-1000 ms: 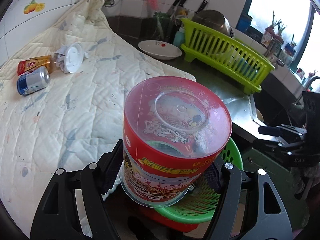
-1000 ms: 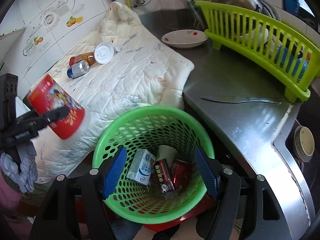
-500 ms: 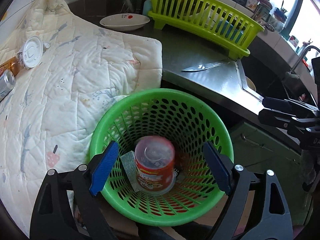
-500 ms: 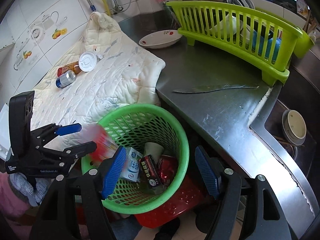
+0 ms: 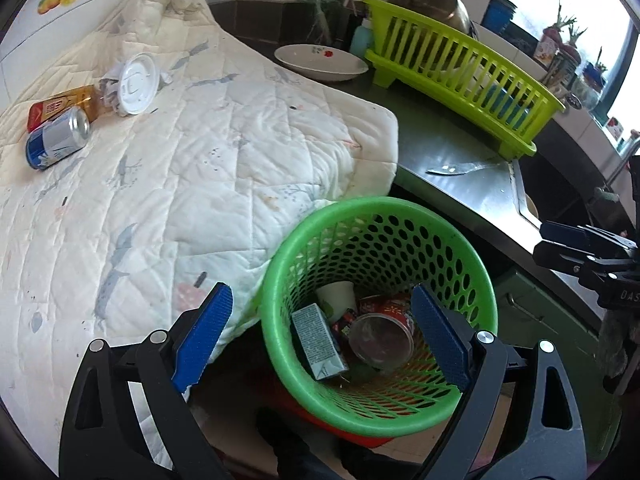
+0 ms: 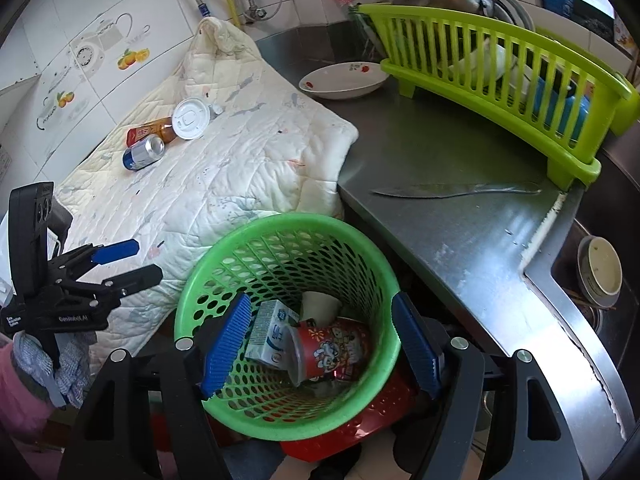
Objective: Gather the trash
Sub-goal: 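Move both tools back over the cloth toward the white plastic lid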
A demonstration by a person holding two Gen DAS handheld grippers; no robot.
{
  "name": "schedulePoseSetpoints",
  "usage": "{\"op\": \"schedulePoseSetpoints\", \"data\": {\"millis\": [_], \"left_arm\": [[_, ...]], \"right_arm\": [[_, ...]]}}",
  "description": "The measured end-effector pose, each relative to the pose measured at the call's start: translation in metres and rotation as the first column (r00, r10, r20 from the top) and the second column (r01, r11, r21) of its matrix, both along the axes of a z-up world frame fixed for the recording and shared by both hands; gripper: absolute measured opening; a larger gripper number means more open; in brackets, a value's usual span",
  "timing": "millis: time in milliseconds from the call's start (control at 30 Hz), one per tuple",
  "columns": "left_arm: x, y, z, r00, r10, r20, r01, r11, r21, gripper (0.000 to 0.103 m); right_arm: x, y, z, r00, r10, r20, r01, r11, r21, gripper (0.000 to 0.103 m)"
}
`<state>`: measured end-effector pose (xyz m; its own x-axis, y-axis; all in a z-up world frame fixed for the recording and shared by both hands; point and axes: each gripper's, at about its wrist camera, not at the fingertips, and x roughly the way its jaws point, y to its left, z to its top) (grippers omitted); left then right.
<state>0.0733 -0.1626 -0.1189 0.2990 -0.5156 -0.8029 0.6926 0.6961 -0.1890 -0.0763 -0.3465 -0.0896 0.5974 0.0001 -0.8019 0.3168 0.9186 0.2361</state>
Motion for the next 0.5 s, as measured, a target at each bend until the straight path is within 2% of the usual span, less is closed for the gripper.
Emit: {"op": "schedulePoseSetpoints", "data": {"millis": [267,500], "left_arm": [[0.03,0.045,0.011,0.992,0.123,0.034,-0.123,0.992,-0.016,0.09],[0.06,0.083,0.016,0.976,0.214,0.043,-0.212,0.977,-0.03,0.09]], "right_arm": [[0.037,0.02,0.005,0.997,0.08,0.008,-0.08,0.997,-0.01,0.07],[0.087,0.041,0.008,0.989,0.149,0.014,-0.149,0.989,0.003,0.07]]}}
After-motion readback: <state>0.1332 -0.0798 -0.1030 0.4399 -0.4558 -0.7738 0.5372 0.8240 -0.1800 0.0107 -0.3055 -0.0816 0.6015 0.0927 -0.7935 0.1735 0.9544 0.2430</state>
